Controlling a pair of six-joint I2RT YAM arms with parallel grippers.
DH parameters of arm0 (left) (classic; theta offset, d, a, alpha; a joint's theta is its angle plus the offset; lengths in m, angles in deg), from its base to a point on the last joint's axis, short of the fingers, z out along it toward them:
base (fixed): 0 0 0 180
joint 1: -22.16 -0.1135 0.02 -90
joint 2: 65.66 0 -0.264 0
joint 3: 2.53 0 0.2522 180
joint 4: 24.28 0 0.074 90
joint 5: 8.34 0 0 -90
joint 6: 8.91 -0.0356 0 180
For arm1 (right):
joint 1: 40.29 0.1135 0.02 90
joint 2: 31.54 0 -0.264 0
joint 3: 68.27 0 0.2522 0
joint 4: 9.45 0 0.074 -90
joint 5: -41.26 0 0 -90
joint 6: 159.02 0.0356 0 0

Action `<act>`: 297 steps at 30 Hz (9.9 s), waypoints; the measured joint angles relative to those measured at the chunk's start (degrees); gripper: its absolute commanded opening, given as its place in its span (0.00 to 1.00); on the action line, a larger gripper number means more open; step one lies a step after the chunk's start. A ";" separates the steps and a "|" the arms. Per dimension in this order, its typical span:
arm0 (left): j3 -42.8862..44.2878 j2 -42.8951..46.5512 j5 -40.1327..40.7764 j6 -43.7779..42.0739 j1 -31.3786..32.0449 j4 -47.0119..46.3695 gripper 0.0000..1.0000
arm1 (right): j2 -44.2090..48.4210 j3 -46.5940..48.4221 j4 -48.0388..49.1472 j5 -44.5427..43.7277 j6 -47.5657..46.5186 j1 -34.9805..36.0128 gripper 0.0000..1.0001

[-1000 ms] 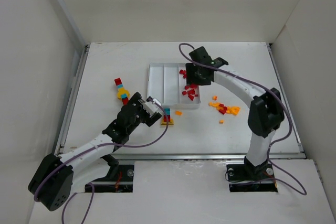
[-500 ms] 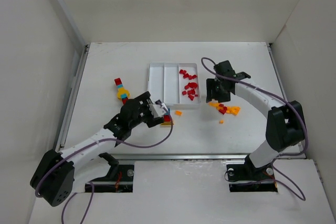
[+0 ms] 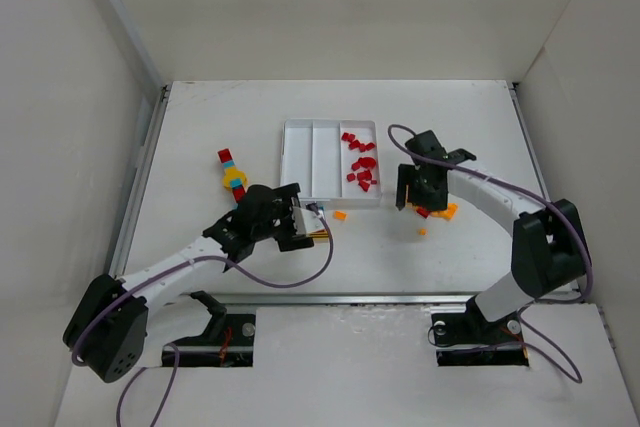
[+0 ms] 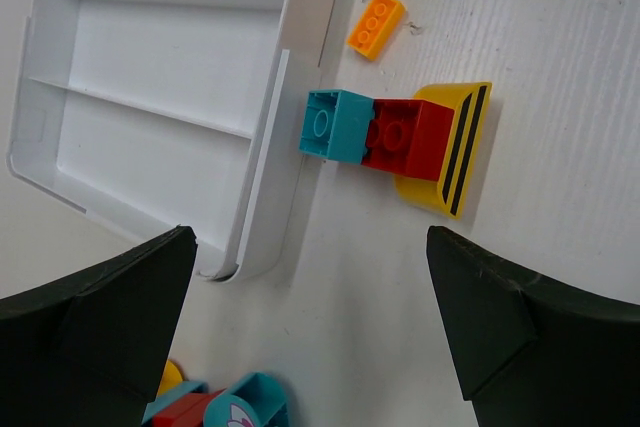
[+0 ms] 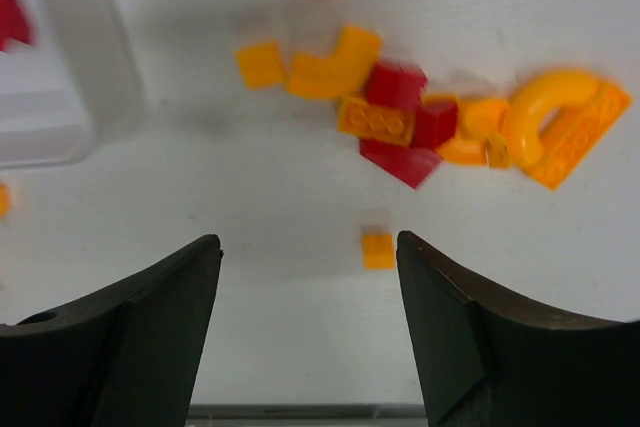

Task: Sort the legos into containers by color

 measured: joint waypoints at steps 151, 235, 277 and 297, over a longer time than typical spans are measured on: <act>56.68 -50.18 32.13 60.37 -25.77 31.06 0.00 | -17.27 33.00 8.33 5.27 -14.34 8.96 0.72; 46.36 -19.98 -24.76 14.97 -14.12 37.92 0.00 | -8.70 10.58 29.86 22.75 -15.23 -1.77 0.29; 60.59 -20.26 -36.35 30.05 -12.09 28.33 0.00 | 2.43 1.51 67.23 54.49 -13.05 11.61 0.97; 55.58 -18.14 -8.20 48.39 -8.55 16.70 0.00 | -0.09 -0.11 73.96 31.61 3.76 14.38 0.63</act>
